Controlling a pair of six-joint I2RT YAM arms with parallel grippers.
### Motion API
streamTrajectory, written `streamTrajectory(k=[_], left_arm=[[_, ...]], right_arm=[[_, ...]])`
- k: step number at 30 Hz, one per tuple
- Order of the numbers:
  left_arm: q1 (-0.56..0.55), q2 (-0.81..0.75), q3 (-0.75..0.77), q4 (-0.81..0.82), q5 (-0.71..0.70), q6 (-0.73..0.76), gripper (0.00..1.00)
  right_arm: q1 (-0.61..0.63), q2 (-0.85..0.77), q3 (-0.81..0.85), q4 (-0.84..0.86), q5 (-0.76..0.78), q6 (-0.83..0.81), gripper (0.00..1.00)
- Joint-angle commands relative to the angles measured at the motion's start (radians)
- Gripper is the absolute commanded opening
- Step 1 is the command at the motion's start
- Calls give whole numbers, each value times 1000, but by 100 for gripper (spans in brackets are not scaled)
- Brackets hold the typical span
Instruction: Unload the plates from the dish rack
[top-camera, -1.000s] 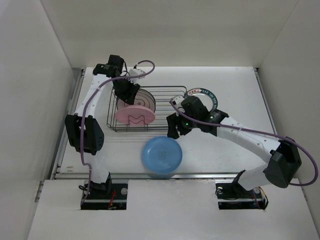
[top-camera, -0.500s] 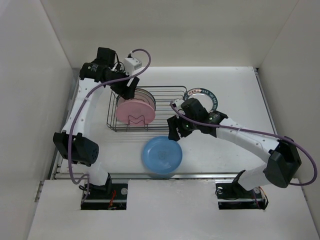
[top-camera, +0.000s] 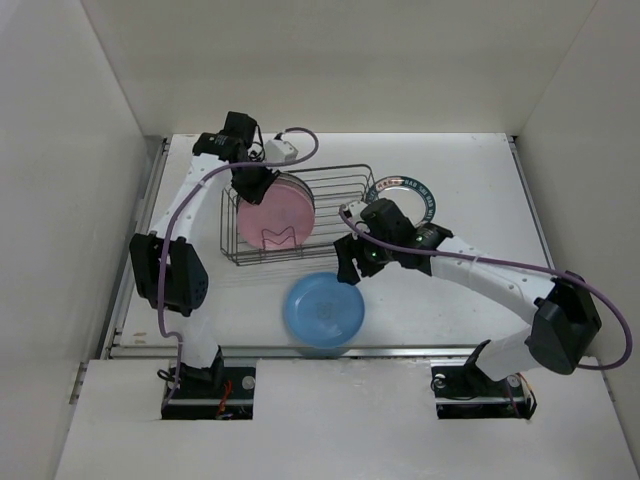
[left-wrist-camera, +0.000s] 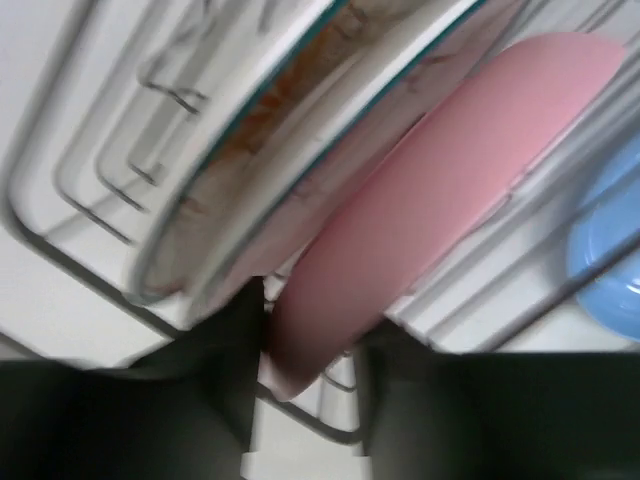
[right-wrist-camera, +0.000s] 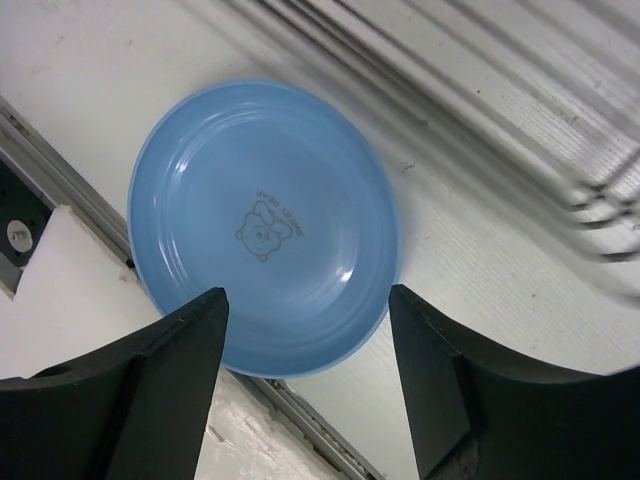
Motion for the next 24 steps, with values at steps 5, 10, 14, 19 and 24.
streamTrajectory(k=[5, 10, 14, 19, 24], left_arm=[[-5, -89, -44, 143, -155, -116, 0], [4, -201, -90, 196, -143, -61, 0], [4, -227, -90, 208, -134, -36, 0], [4, -218, -90, 217, -174, -12, 0], [4, -230, -81, 217, -174, -12, 0]], right_arm=[[20, 0, -9, 45, -31, 16, 71], [42, 31, 6, 54, -40, 16, 71], [51, 8, 87, 43, -30, 16, 71], [10, 8, 273, -12, 145, 77, 75], [-181, 57, 393, -41, 514, 146, 83]])
